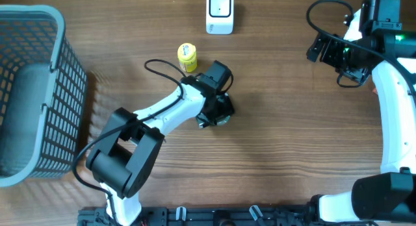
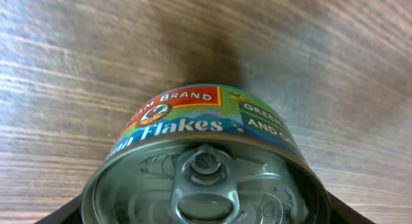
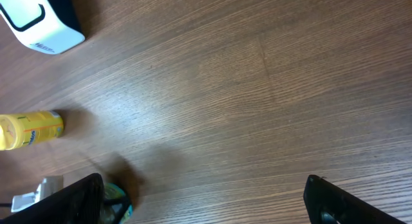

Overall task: Scan the item barcode
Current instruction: 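Carry the tuna can rightward with the left gripper toward the right gripper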

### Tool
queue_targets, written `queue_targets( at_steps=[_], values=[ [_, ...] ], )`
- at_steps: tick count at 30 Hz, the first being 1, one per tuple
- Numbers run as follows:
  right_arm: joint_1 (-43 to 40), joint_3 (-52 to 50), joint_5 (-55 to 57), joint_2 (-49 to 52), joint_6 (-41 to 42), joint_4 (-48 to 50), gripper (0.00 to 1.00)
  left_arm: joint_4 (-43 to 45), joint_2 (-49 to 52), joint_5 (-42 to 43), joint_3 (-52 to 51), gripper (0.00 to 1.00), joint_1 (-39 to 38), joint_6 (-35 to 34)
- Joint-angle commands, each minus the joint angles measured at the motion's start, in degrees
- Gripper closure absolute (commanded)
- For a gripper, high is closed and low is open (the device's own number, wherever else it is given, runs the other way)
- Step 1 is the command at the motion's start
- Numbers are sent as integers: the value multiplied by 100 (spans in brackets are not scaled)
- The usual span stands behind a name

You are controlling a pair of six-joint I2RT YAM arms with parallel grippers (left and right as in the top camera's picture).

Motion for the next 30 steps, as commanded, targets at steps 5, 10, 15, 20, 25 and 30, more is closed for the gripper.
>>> queue_targets(
  at_steps=[5, 10, 15, 20, 25, 30],
  values=[
    [13, -63, -66, 74, 44, -20, 0, -472, 195, 258, -127, 16, -13, 11],
    [13, -63, -66, 74, 37, -22, 1, -275, 195, 273, -127, 0, -20, 33],
    [13, -63, -57, 74, 11, -26, 0, -101, -79, 42, -125, 0, -17, 304],
    [13, -63, 0, 74, 4, -35, 1, -302, -1239, -682, -125, 0, -17, 962],
    [13, -63, 0, 74, 90, -129, 2, -1340, -2588, -1993, -125, 0, -11, 1296],
    [542, -264, 321, 103, 490, -404, 1, -2184, -4579, -3506, -125, 0, 271, 1298]
  ],
)
